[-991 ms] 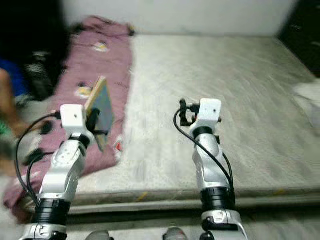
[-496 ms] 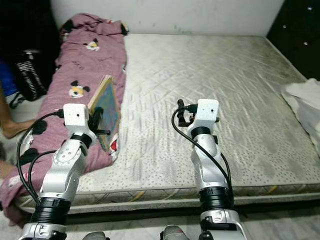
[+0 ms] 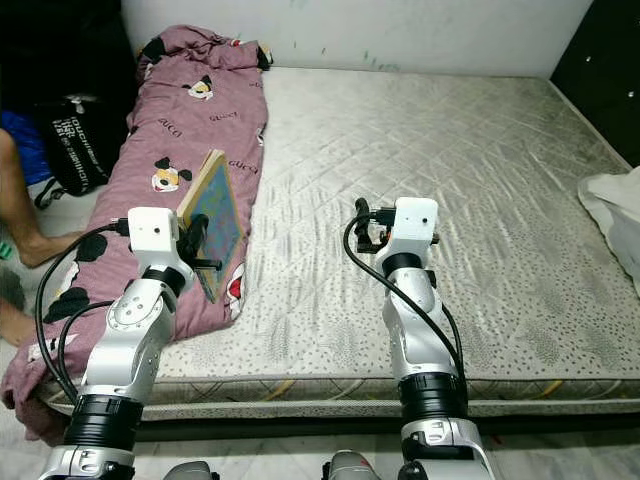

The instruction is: Clean up the room

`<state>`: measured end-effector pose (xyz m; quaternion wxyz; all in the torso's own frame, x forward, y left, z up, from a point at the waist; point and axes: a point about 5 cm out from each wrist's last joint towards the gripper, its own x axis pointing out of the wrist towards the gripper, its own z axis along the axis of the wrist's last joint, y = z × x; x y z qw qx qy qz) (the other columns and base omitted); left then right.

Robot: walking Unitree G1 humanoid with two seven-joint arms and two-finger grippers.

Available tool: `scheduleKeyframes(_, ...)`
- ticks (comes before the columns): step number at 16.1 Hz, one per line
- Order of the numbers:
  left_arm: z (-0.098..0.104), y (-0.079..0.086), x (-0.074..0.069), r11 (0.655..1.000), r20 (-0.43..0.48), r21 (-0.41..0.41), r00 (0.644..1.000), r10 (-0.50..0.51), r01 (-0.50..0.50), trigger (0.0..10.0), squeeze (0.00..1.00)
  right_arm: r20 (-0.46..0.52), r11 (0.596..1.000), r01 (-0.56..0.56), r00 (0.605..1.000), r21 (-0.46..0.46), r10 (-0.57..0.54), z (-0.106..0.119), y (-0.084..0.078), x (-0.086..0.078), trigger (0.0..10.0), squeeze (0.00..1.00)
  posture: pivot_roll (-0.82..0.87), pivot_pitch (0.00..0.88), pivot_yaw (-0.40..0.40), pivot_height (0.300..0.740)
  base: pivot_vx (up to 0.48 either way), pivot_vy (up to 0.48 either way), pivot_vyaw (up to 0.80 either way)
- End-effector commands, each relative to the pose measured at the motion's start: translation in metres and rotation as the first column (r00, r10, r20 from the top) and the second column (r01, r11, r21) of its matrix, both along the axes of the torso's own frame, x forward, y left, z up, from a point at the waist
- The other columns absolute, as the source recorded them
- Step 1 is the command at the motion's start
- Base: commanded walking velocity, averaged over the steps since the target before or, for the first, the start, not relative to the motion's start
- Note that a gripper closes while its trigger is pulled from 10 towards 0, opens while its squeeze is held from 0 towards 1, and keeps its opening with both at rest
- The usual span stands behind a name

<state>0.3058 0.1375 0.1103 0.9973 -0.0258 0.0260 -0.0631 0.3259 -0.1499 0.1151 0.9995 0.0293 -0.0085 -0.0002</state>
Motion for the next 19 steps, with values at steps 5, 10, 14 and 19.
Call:
scheduleKeyframes(5,0.0092,-0.0008,0.0015,1.000,0.046,-0.018,0.999,-0.008,0.009,10.0,0.00,0.007,1.000,-0.010,1.000,-0.010,0.010,0.0030,0.0000,0.0033,10.0,0.00,0.01,0.000,-0.016,0.740,0.000,-0.096,0.00)
scheduleKeyframes(10,0.0094,-0.0005,0.0022,1.000,0.044,-0.031,0.999,-0.003,0.004,10.0,0.00,0.016,1.000,-0.006,1.000,0.001,0.006,0.0045,-0.0005,0.0038,0.0,0.00,0.01,0.000,-0.017,0.740,0.000,0.000,0.00)
scheduleKeyframes(14,0.0092,0.0001,0.0023,0.999,0.041,-0.034,0.999,0.002,-0.001,10.0,0.00,0.016,1.000,-0.010,1.000,0.002,0.010,0.0045,-0.0001,0.0041,3.0,0.00,0.01,0.000,-0.016,0.740,0.000,0.000,0.00)
scheduleKeyframes(19,0.0096,-0.0001,0.0022,0.999,0.045,-0.033,0.999,-0.002,0.003,10.0,0.00,-0.004,1.000,-0.006,1.000,-0.002,0.006,0.0020,-0.0008,0.0048,10.0,0.00,0.00,0.000,-0.018,0.740,0.000,0.000,-0.44)
